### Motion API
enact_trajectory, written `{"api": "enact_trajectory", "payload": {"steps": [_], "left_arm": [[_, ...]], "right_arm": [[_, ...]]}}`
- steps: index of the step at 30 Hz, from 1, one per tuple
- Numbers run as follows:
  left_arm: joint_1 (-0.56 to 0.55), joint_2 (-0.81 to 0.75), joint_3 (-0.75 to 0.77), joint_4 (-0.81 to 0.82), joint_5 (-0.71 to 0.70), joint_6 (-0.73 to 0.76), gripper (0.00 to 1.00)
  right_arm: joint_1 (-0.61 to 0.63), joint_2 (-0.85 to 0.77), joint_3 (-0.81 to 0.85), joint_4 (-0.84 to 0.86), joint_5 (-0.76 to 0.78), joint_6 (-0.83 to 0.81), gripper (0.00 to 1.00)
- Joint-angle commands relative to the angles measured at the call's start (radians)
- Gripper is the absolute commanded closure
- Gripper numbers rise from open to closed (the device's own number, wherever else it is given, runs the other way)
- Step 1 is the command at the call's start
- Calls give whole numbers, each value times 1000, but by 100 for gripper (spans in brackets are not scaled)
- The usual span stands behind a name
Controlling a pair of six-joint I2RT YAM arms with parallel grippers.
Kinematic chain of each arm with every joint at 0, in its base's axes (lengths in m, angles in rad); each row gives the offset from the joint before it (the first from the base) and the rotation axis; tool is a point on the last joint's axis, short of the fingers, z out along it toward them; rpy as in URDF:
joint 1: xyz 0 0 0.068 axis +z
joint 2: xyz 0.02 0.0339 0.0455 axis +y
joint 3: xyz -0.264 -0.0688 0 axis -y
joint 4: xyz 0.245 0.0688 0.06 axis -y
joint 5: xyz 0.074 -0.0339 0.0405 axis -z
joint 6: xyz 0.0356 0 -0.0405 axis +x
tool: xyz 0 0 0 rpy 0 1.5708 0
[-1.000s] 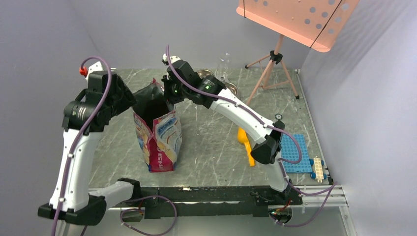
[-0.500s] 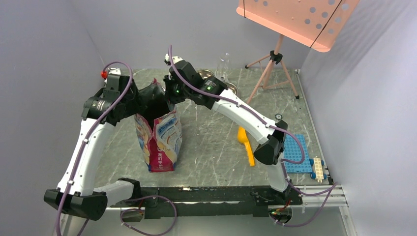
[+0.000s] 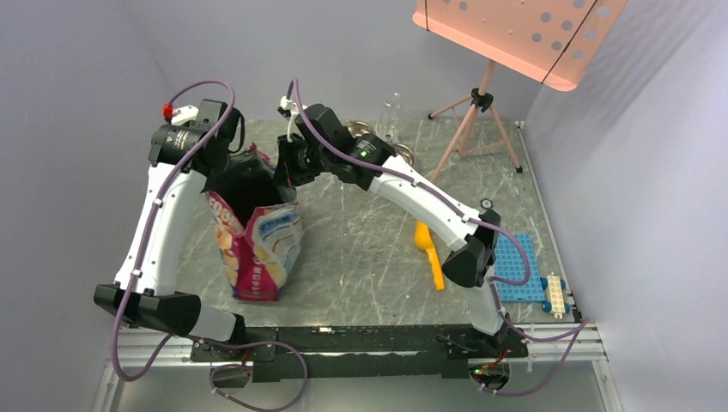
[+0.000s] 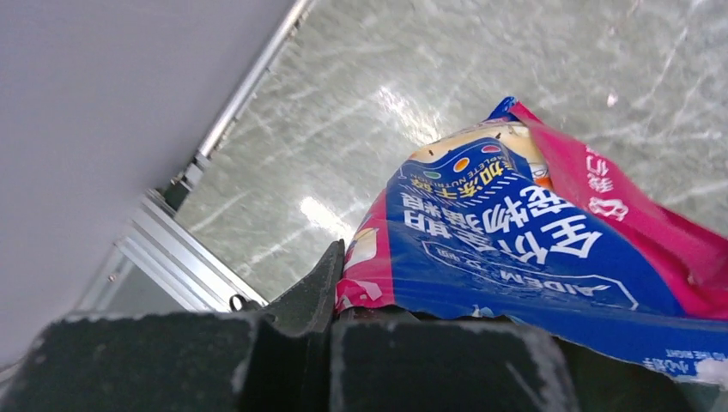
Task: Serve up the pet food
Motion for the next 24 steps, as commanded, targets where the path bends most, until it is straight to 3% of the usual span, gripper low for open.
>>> {"api": "enact_trajectory", "payload": {"steps": [1,4,6,8,12,14,18,24], "left_arm": [[17,-103,168,55,-348,78,100],[17,-94,200,107,-327,143,100],[17,-113,153,184,-212,209,100],[17,-153,45,267,-12,230,100],[17,-266,-300,509,537,229,100],[16,-310,-439,596,683,204,100],[8,-335,-517,563,634,164,100],[7,-278,-451,508,490,238,100]], "right_arm": [[-4,-1,110,234,-213,84,100],[-32,53,157,289,-312,145,100],[-73,36,65,358,-354,188,100],[-119,-7,-88,395,-387,188,100],[-212,-110,-387,286,-356,94,100],[-244,-176,-511,276,-340,68,100],[-258,-256,-588,246,-316,45,100],[-194,-241,-460,201,-300,55,100]]}}
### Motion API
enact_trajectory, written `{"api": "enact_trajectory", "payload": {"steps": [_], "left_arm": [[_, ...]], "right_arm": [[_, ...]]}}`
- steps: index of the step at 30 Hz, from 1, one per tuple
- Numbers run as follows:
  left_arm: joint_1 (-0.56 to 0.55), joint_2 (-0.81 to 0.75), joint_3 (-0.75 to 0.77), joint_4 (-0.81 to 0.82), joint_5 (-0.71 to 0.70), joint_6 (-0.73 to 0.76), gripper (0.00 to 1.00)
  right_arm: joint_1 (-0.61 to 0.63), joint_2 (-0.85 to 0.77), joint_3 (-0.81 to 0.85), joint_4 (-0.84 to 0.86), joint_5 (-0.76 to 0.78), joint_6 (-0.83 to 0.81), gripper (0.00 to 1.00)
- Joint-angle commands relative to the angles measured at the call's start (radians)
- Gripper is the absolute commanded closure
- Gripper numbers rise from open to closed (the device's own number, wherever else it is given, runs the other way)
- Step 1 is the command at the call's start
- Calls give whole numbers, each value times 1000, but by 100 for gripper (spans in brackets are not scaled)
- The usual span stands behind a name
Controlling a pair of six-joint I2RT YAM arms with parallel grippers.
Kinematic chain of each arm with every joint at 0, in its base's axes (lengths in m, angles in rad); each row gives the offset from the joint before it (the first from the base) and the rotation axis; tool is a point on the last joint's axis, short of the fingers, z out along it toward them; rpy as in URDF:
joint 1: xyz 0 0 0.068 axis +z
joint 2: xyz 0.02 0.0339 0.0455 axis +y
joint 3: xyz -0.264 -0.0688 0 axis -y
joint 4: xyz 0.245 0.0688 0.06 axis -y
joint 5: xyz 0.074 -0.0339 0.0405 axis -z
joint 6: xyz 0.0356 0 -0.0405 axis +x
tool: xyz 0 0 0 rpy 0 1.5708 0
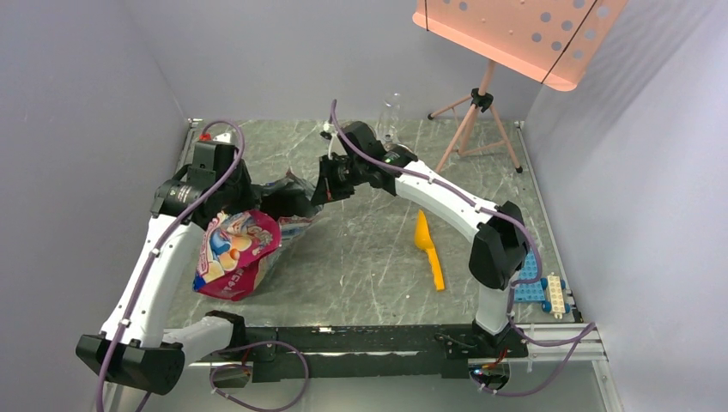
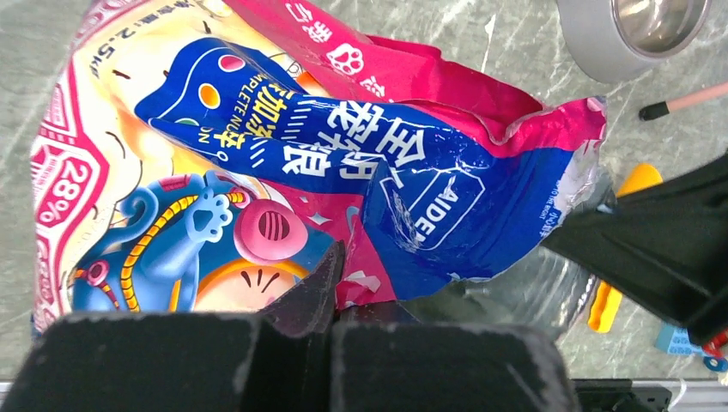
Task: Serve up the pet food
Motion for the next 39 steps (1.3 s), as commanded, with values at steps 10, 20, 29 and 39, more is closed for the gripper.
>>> {"api": "enact_trajectory", "payload": {"steps": [10,20,29,39], "left_arm": [[10,119,100,-17,-126,129,60],[9,83,140,58,23,142,100],[-60,82,40,264,365,-74,100],[-175,193,52,290,389,-112,100]], "right_arm": [[61,-24,299,-101,31,-8,100],[57,-65,234,-221,213,-116,81],[-68,-528,-238,-189,281,-252,0],[-468,-823,-790,-223,313,-53,0]]}}
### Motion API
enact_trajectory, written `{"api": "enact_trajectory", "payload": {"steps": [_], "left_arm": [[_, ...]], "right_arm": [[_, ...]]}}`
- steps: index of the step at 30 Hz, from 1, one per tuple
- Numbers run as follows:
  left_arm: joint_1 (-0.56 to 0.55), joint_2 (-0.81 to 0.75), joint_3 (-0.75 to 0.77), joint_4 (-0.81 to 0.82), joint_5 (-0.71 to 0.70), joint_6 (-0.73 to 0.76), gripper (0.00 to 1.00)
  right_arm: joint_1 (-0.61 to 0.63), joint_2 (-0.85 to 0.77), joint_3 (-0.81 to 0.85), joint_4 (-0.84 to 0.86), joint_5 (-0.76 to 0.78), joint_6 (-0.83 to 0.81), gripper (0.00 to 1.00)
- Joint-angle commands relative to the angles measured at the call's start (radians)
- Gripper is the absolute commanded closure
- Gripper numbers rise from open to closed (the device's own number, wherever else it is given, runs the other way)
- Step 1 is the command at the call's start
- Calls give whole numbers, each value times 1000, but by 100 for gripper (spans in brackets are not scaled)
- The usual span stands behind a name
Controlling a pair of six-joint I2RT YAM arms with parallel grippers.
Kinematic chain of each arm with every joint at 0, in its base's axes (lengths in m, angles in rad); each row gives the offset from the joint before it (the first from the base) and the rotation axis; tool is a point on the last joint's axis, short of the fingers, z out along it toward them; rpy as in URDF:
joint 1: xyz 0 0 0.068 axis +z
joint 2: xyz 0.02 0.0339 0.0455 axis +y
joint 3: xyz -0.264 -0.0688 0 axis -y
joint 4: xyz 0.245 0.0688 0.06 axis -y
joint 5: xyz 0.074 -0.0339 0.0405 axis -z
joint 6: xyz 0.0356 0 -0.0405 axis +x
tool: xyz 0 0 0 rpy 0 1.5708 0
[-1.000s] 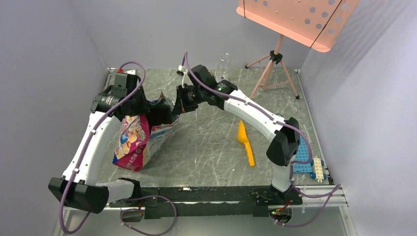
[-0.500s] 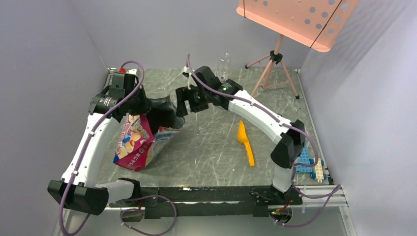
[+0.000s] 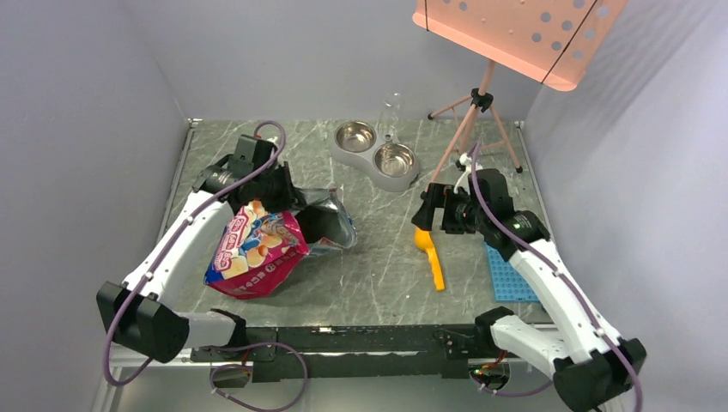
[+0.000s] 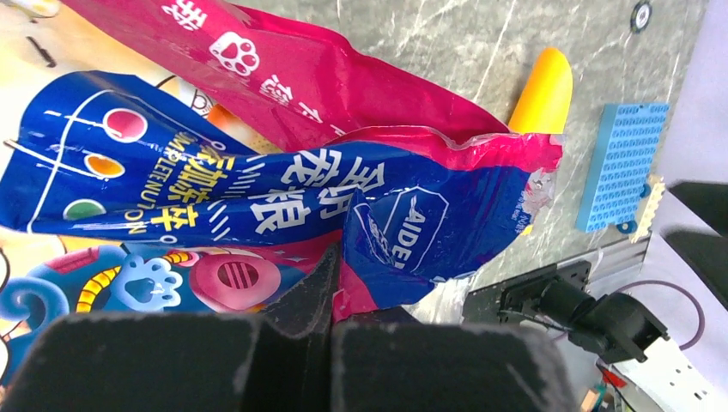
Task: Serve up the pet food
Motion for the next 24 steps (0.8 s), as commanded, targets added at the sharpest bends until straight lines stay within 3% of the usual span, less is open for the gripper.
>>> {"api": "enact_trajectory", "payload": {"steps": [1,5,8,14,19,21,24], "left_arm": [[-47,45,79,148,136,-53,100],[-56,74,87,151,153,-67,100],[-64,85,105,142,154,-62,100],[-68,83,142,116,133,-40,100],[-68,73,148,108,119,-27,100],[-68,71,148,102,117,-27,100],[-68,67,147,89,111,-25,100]], "right_arm": [[-189,91,-140,-53,21,90,1],[-310,107,-255,16,-82,81,7],[-311,121,-303,94,-109,71,8],[-310,265,-364,222,-191,94,20],[-266,321,-391,285,-123,78,31],[-224,356,-378,288,-73,76,38],[-102,432,-298,220,94,103,65]]}}
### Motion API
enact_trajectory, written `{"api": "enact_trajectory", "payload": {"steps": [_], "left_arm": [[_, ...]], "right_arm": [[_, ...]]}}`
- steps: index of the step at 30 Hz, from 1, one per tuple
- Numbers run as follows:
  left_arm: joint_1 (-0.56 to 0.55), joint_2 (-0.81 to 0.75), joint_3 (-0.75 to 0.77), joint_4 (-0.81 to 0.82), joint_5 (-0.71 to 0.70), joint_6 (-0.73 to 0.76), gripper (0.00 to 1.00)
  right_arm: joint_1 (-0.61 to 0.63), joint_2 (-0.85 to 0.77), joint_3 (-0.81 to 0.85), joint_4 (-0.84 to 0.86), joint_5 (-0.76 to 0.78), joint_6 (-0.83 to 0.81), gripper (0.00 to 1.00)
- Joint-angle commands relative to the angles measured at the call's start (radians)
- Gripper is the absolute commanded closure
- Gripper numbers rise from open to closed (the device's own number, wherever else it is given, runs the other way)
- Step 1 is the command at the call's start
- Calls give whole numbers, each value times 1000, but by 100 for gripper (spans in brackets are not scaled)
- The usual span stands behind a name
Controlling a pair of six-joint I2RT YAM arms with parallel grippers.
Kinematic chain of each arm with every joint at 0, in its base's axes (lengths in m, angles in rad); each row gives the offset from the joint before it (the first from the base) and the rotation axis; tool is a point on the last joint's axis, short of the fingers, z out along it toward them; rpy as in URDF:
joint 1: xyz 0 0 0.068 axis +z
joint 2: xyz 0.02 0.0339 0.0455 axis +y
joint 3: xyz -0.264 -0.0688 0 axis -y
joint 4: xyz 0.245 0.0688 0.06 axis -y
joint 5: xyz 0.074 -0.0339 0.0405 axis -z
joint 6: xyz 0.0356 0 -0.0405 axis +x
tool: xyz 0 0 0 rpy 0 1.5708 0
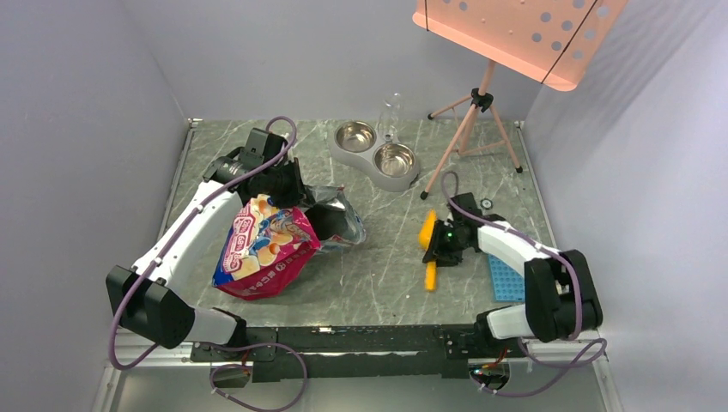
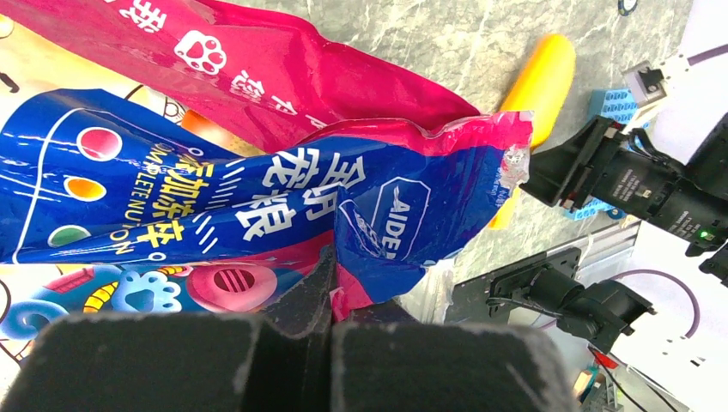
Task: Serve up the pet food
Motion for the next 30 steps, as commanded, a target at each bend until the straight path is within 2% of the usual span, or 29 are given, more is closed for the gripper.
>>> {"api": "enact_trajectory", "payload": {"steps": [1,2,6,9,12,14,16,17,19,21,25,28,30], "left_arm": [[-20,-33,79,95,74,-10,100],[-20,-37,82,88,68,-5,100],[-17,-51,98,54,25,9,100],[-17,-82,84,45,-8,0,100],[-15,-132,47,40,-53,-25,100],[-15,-167,21,29,-89,-36,100],[-13,-200,-1,15,-126,-38,100],[-11,-213,-9,4,-148,-39,100],[1,-235,-17,-15,-170,-39,100],[23,-246,-5,-33,-158,-35,100],[30,-253,15,-40,-134,0,100],[10,-264,2,-36,-104,-19,100],[-24,-266,-16,-34,-98,-25,100]], "right_arm": [[166,102,126,-42,274,42,89],[220,134,175,-108,396,80,100],[440,300,374,-380,844,221,100],[568,426,472,-518,1042,302,100],[645,537,560,-620,1106,357,98],[678,575,595,-626,1082,343,85],[702,566,597,-555,1003,270,48],[706,547,591,-513,957,234,36],[707,479,566,-412,830,148,23],[706,417,558,-380,742,108,19],[682,262,501,-312,564,59,18],[648,116,389,-191,406,28,18],[583,7,294,-86,301,9,17]]}}
